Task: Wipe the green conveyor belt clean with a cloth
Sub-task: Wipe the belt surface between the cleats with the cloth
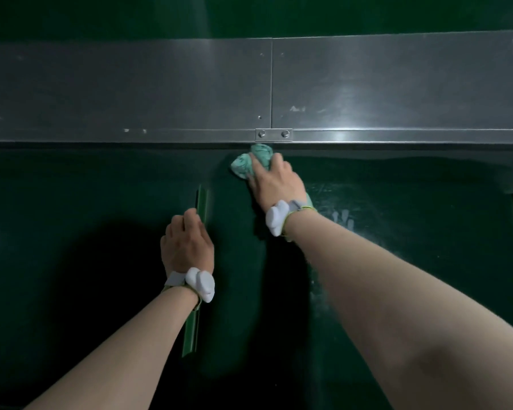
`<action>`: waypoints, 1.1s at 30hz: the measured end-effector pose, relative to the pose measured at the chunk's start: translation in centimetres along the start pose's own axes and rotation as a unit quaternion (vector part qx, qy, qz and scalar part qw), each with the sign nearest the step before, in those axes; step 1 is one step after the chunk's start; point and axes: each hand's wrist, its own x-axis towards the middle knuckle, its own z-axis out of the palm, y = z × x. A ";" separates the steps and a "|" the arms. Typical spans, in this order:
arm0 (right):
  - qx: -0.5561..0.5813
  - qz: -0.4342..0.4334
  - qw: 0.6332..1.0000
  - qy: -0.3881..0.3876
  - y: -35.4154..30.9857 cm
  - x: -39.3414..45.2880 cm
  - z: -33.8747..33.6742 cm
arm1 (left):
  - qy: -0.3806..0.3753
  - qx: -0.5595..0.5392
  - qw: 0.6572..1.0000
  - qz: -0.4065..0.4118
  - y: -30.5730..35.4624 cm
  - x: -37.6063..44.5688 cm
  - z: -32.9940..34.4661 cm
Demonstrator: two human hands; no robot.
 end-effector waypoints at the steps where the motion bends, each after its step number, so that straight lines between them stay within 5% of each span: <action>1: 0.006 0.016 1.000 0.014 2.1 -0.7 -0.3 | 0.001 -0.003 1.000 -0.003 0.0 0.0 0.0; 6: 0.010 0.166 0.983 0.076 12.2 -5.7 -2.1 | 0.025 -0.006 1.000 -0.003 0.0 -0.4 0.3; 10: 0.012 0.225 0.970 0.088 11.2 -5.7 -1.9 | 0.017 0.004 1.000 -0.015 0.1 -0.2 0.5; 14: 0.015 0.169 0.985 0.041 7.6 -6.9 -0.3 | 0.043 0.008 0.999 0.009 0.5 -0.3 0.4; 21: 0.010 0.086 0.996 0.014 10.3 -10.3 -0.8 | 0.063 0.104 0.970 0.210 2.9 -1.2 0.4; 28: 0.007 0.351 0.932 0.088 26.2 -18.1 -5.6 | -0.009 0.036 0.987 0.156 5.8 -7.0 1.6; 33: 0.035 0.396 0.911 0.112 24.2 -18.3 -3.6 | -0.024 0.023 0.991 0.126 6.0 -10.4 1.5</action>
